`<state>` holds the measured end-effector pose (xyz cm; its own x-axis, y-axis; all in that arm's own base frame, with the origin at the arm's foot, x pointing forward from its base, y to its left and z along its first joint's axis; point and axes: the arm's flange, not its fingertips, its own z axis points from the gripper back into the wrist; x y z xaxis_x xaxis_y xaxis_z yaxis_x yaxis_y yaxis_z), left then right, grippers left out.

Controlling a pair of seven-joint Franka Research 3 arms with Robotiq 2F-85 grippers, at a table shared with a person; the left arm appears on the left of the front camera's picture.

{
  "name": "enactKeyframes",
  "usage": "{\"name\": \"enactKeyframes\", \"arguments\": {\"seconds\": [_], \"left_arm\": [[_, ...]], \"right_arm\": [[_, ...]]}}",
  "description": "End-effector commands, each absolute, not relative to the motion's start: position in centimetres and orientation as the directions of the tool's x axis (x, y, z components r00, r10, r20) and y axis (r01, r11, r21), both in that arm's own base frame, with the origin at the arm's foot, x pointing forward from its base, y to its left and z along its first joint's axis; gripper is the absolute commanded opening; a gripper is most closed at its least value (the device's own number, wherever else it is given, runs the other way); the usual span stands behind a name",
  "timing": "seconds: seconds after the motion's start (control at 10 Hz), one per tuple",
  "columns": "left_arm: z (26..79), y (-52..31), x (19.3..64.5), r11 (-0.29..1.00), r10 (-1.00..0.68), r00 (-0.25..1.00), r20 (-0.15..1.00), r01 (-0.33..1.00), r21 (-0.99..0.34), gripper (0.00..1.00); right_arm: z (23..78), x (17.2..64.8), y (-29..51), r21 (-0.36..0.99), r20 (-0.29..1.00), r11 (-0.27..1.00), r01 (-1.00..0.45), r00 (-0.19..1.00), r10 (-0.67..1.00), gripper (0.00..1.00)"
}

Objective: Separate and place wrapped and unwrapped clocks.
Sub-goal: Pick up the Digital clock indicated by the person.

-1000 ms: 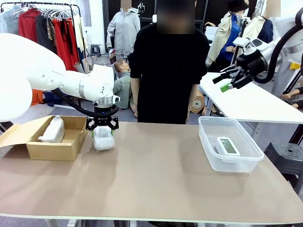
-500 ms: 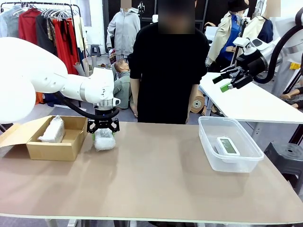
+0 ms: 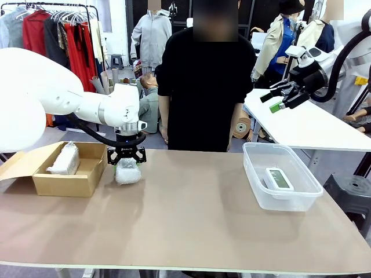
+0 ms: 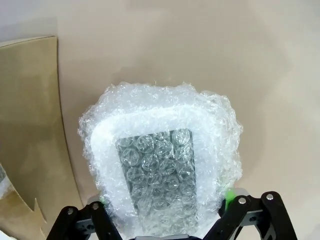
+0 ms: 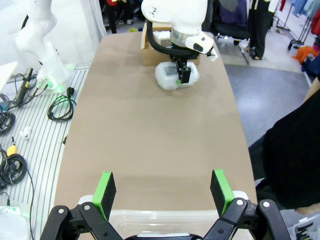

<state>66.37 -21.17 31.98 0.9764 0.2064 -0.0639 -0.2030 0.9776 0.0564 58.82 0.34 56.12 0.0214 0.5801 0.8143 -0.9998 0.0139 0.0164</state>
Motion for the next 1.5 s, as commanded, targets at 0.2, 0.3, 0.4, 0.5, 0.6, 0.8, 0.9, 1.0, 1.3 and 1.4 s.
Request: {"name": "enactKeyframes", "arguments": {"seconds": [0.2,0.3,0.4,0.5,0.6,0.8,0.9,1.0,1.3,1.4], "left_arm": [[33.3,-21.2,66.0,0.984,0.171,0.983,-0.073,-0.166,0.071,0.00],[34.2,-21.7,65.6,0.987,0.147,0.987,-0.068,-0.143,0.070,0.00],[35.5,-22.3,65.2,0.990,0.125,0.990,-0.062,-0.120,0.076,0.00],[36.8,-22.7,64.9,0.993,0.099,0.993,-0.059,-0.094,0.073,0.00],[38.0,-23.1,64.8,0.993,0.087,0.995,-0.050,-0.082,0.087,0.00],[42.1,-23.6,64.1,0.999,0.015,0.999,-0.031,-0.014,0.048,0.00],[44.3,-23.9,63.6,0.999,-0.030,0.999,-0.016,0.030,0.039,0.00],[46.8,-24.2,63.2,0.997,-0.069,0.998,-0.009,0.069,0.039,0.00],[53.4,-25.7,62.4,0.986,-0.157,0.987,-0.028,0.158,0.059,0.00],[55.0,-26.0,62.2,0.982,-0.179,0.983,-0.030,0.181,0.060,0.00]], "right_arm": [[56.3,58.7,0.5,0.014,0.819,0.013,-1.000,0.019,0.573,1.00],[56.3,58.7,0.5,0.014,0.819,0.013,-1.000,0.019,0.573,1.00],[56.3,58.7,0.5,0.014,0.819,0.013,-1.000,0.019,0.573,1.00],[56.3,58.7,0.5,0.014,0.819,0.013,-1.000,0.019,0.573,1.00],[56.3,58.7,0.5,0.014,0.819,0.013,-1.000,0.019,0.573,1.00],[56.3,58.7,0.5,0.014,0.819,0.013,-1.000,0.019,0.573,1.00],[56.3,58.7,0.5,0.014,0.819,0.013,-1.000,0.019,0.573,1.00],[56.3,58.7,0.5,0.014,0.819,0.013,-1.000,0.019,0.573,1.00],[56.3,58.7,0.5,0.014,0.819,0.013,-1.000,0.019,0.573,1.00],[56.3,58.7,0.5,0.014,0.819,0.013,-1.000,0.019,0.573,1.00]]}}
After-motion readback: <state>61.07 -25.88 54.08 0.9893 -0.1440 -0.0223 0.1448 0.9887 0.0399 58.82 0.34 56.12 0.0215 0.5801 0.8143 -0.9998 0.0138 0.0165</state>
